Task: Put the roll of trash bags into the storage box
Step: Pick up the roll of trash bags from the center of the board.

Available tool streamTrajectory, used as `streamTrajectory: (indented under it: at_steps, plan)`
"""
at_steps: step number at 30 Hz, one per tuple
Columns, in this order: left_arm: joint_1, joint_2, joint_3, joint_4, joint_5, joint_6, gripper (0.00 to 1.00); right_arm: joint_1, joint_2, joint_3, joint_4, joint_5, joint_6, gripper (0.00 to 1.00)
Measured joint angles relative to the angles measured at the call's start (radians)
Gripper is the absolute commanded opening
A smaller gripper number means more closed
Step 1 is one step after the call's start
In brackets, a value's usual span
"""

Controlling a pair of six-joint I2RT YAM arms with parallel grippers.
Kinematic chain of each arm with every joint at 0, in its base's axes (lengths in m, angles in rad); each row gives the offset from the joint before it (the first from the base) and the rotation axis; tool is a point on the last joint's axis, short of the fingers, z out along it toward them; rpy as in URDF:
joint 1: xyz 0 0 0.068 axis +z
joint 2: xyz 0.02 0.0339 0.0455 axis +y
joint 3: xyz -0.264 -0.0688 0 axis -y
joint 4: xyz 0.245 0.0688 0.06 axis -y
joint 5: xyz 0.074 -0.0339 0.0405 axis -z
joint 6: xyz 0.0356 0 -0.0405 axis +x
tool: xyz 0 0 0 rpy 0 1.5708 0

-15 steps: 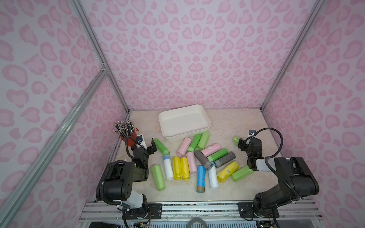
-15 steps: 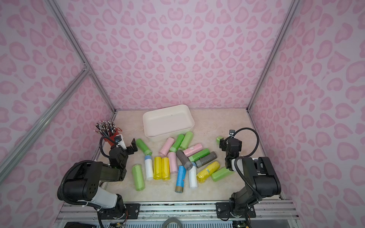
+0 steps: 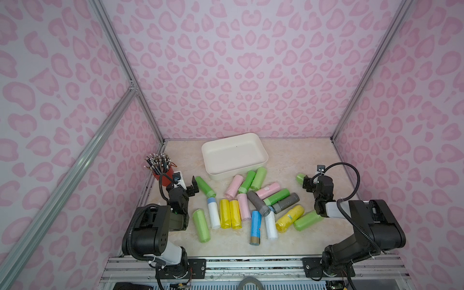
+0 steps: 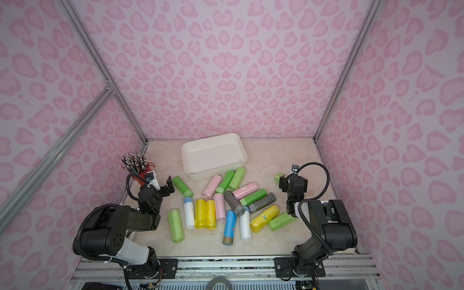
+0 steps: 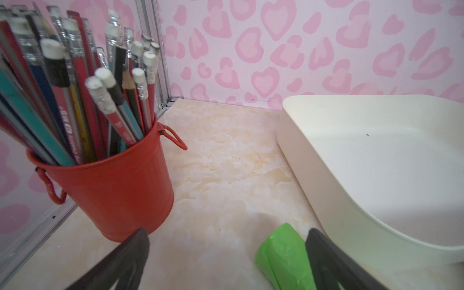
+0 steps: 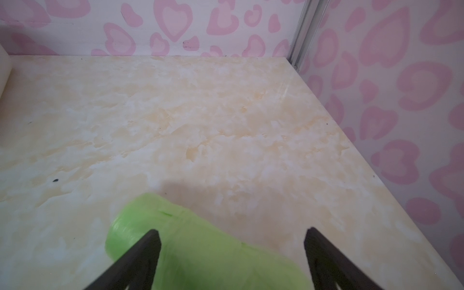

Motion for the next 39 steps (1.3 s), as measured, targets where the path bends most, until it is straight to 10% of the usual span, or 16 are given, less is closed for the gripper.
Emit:
streamTrajectory:
  at_steps: [21,39]
  plan:
    - [-0.061,-0.038,-0.014,0.003,-0.065,0.013,0.99,0.021,-0.091,0.091,-0.155,0.039,0.0,0.91]
    - [-0.563,-0.045,0.454,-0.719,-0.523,0.07,0.99,0.031,-0.329,0.373,-0.951,-0.007,0.336,0.91]
